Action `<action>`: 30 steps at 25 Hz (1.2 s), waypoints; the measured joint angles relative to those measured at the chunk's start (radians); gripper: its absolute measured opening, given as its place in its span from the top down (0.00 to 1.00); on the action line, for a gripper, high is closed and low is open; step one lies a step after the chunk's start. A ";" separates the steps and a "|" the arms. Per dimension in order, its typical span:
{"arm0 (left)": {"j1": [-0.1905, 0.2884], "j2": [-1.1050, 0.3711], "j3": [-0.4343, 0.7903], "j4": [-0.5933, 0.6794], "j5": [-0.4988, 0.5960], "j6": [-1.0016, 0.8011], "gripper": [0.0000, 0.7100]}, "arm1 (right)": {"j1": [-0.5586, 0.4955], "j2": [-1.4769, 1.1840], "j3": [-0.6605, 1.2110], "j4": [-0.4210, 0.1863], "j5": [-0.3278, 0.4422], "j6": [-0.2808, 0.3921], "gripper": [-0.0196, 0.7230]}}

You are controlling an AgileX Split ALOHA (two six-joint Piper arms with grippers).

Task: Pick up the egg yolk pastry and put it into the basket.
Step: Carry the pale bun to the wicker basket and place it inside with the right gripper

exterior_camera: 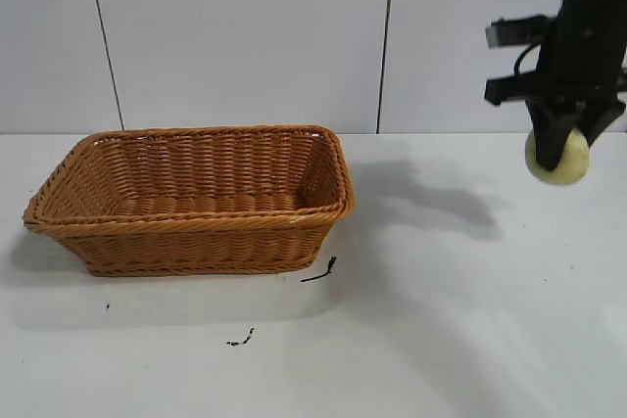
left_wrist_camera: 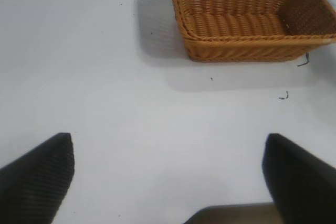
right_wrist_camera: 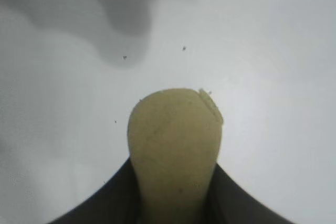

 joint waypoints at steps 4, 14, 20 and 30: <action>0.000 0.000 0.000 0.000 0.000 0.000 0.02 | 0.000 -0.036 -0.086 0.000 0.003 0.000 0.76; 0.000 0.000 0.000 0.000 0.000 0.000 0.02 | 0.099 -0.028 -0.186 0.050 0.013 0.000 0.76; 0.000 0.000 0.000 0.000 0.000 0.000 0.02 | 0.292 0.043 -0.322 0.050 0.016 0.008 0.76; 0.000 0.000 0.000 0.000 0.000 0.000 0.02 | 0.543 0.277 -0.508 0.058 -0.046 0.044 0.76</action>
